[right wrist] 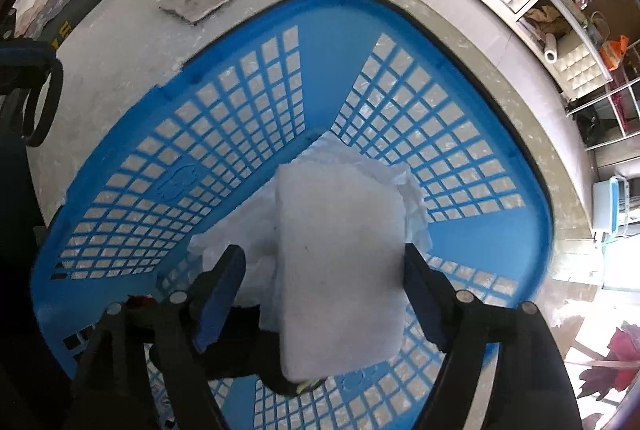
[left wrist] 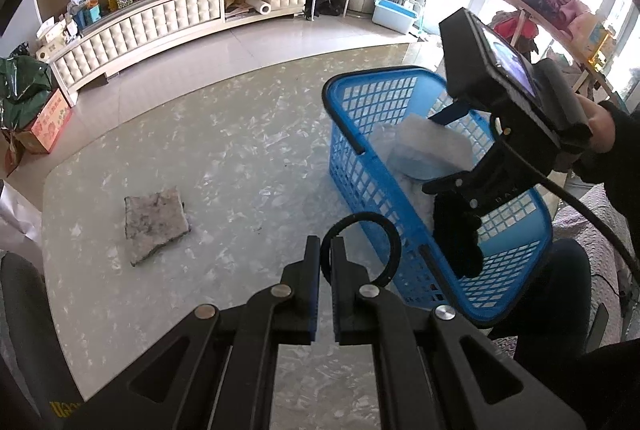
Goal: Organize soft objects
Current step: 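Lower the foam pad into the basket and open the right gripper, then carry the black ring over the basket and open the left gripper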
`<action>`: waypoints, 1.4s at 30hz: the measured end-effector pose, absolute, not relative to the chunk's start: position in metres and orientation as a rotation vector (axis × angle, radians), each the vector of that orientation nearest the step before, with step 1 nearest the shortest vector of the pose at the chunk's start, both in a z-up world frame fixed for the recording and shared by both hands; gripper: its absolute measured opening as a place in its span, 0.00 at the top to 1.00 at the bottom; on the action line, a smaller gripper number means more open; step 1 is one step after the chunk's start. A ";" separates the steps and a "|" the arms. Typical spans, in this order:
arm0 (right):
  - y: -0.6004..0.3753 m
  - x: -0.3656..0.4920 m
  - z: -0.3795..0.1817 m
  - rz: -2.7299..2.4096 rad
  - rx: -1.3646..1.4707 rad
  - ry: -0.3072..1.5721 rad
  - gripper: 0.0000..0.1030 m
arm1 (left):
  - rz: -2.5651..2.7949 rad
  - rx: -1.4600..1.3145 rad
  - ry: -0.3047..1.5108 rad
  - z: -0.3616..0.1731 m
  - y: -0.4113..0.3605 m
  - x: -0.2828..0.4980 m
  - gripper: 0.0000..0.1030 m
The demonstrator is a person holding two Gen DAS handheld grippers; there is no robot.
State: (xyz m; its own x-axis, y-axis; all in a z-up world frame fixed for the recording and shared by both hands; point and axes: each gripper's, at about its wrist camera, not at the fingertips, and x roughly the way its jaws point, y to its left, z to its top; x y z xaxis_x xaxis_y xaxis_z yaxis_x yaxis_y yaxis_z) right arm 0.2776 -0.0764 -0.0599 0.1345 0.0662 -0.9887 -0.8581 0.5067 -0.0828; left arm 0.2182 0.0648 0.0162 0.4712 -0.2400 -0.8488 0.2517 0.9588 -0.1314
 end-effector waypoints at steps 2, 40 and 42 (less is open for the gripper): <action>-0.081 0.269 -0.050 0.780 -0.780 1.241 0.14 | -0.304 0.014 1.030 0.020 0.062 0.216 0.96; -0.200 0.164 0.037 0.332 -0.201 0.943 0.05 | -0.430 0.140 1.074 0.013 -0.052 0.214 0.96; -0.200 0.163 0.033 0.328 -0.189 0.940 0.05 | -0.430 0.148 1.087 0.008 -0.056 0.218 0.96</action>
State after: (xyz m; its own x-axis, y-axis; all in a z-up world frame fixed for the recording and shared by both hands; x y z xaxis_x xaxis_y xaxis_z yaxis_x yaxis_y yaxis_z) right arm 0.1633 -0.2001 0.0329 0.5451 0.1930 -0.8158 -0.3563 0.9342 -0.0171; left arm 0.2180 -0.0556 0.0081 0.3920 -0.2657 -0.8808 0.4090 0.9079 -0.0919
